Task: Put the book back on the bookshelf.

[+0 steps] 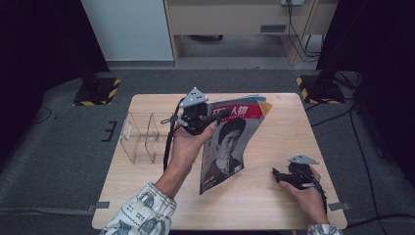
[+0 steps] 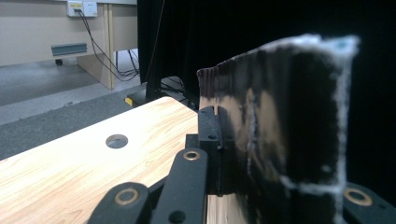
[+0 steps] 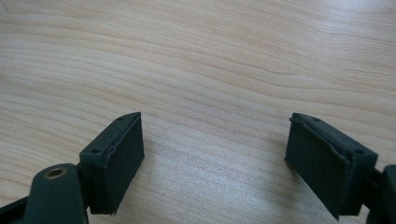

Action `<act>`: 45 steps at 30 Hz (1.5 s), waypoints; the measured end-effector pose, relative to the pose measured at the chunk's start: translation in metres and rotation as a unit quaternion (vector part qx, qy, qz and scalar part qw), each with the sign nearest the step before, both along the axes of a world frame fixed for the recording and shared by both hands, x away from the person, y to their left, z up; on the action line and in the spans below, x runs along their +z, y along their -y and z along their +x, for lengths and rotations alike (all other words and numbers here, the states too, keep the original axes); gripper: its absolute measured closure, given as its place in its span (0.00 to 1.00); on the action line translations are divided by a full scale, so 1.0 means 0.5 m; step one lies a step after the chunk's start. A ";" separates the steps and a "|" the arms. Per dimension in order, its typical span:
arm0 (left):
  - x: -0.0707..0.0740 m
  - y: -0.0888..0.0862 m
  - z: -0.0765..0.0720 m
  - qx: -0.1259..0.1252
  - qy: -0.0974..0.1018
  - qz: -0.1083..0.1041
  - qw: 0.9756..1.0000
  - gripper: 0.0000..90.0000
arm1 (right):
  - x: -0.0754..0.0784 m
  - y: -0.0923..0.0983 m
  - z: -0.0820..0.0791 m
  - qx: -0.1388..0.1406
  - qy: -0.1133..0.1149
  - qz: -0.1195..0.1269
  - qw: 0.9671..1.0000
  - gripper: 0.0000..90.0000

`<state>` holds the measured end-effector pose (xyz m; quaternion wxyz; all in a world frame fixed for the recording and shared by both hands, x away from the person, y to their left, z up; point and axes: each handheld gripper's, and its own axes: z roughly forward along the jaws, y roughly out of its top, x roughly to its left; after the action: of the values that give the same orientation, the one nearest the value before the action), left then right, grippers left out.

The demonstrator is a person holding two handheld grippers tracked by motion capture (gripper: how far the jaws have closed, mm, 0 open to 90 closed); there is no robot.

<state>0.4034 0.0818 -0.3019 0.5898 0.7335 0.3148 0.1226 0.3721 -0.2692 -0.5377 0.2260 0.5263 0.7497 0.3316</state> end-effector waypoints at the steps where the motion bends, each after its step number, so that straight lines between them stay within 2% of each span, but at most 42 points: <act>1: 0.000 -0.002 -0.002 0.000 0.001 0.001 1.000 0.96 | 0.000 0.000 0.000 0.000 0.000 0.000 1.000 0.21; 14: -0.011 -0.027 -0.025 0.003 0.010 0.005 1.000 0.96 | 0.000 -0.001 -0.001 0.009 0.001 -0.003 1.000 0.21; 19: -0.018 -0.046 -0.039 0.005 0.010 -0.009 1.000 0.96 | 0.000 -0.001 -0.001 0.009 0.000 -0.003 1.000 0.21; 32: -0.013 -0.086 -0.078 0.001 0.026 -0.014 1.000 0.96 | 0.000 -0.002 -0.001 0.008 0.001 -0.004 1.000 0.21; 45: -0.017 -0.153 -0.114 0.016 0.031 -0.018 0.999 0.96 | 0.000 -0.002 -0.001 0.008 0.001 -0.004 1.000 0.21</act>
<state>0.3464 0.1584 -0.3105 0.6105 0.7134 0.3104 0.1485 0.3714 -0.2682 -0.5379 0.2266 0.5192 0.7547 0.3308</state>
